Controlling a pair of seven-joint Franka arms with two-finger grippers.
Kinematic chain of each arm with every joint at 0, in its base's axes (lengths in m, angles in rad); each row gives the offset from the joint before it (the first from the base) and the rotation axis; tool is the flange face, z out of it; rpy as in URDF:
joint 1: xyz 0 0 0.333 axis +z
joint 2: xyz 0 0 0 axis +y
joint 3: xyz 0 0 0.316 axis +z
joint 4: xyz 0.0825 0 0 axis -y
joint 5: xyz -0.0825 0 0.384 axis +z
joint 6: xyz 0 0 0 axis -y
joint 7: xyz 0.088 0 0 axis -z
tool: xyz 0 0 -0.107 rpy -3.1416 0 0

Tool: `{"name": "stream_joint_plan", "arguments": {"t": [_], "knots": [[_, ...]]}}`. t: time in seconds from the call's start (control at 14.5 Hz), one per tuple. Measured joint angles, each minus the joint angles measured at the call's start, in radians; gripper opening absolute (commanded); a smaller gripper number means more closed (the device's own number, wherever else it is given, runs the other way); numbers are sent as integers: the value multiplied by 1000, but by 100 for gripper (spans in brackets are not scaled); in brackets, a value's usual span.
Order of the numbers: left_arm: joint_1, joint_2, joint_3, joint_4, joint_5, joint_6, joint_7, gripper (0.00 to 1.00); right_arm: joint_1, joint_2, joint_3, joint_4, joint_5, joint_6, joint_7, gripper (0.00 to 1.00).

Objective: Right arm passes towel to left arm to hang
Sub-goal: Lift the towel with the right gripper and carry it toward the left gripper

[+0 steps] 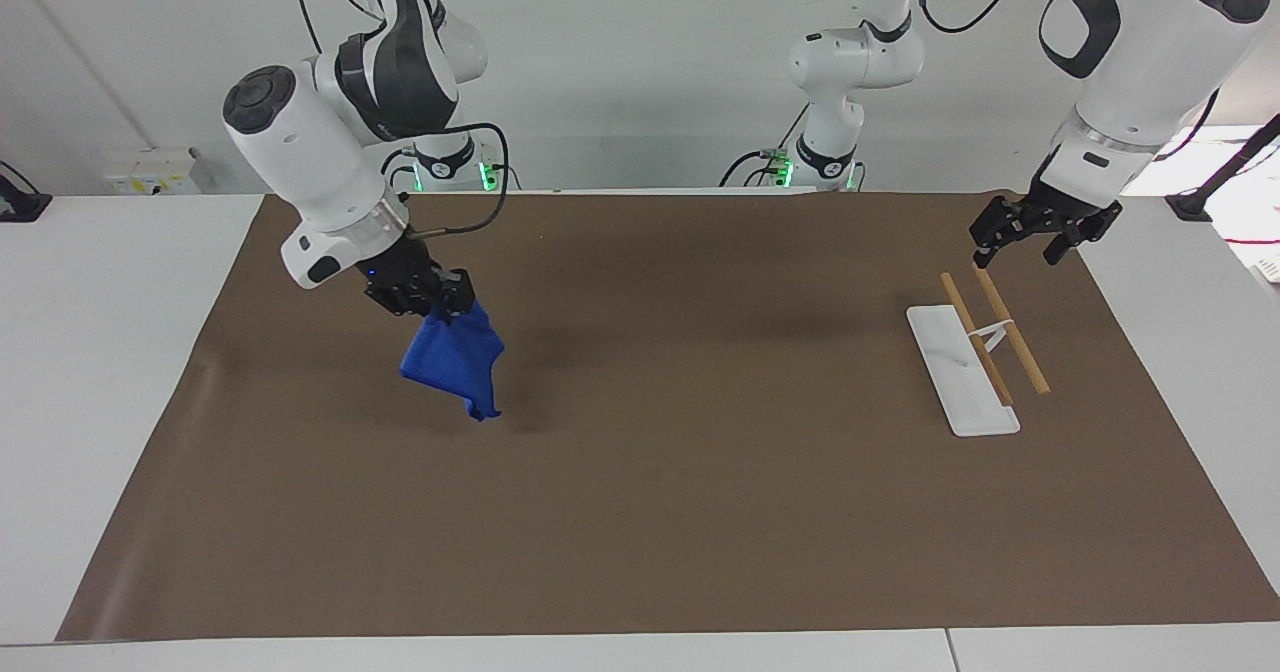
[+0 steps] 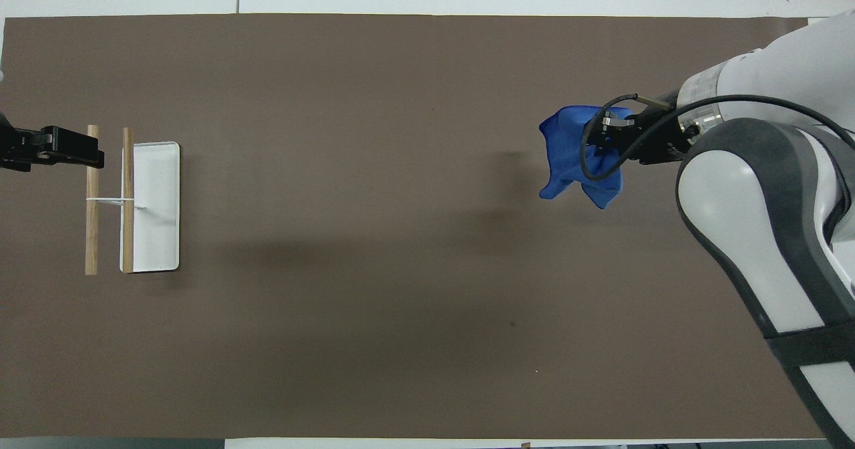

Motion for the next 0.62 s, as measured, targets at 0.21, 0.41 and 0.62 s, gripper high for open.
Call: {"name": "stream_joint_plan", "arguments": {"t": [0.21,0.41,0.62], "knots": [[0,0,0,0,0,0,0,100,67,23,1,4,109,131,115,0],[-1,0,-1,0,0,0,0,100,136,38,2,4,210,248,240,0],[-4,0,-7,-1,-1,-4,0,100,221,47,2,-5,289,368,406,0]]}}
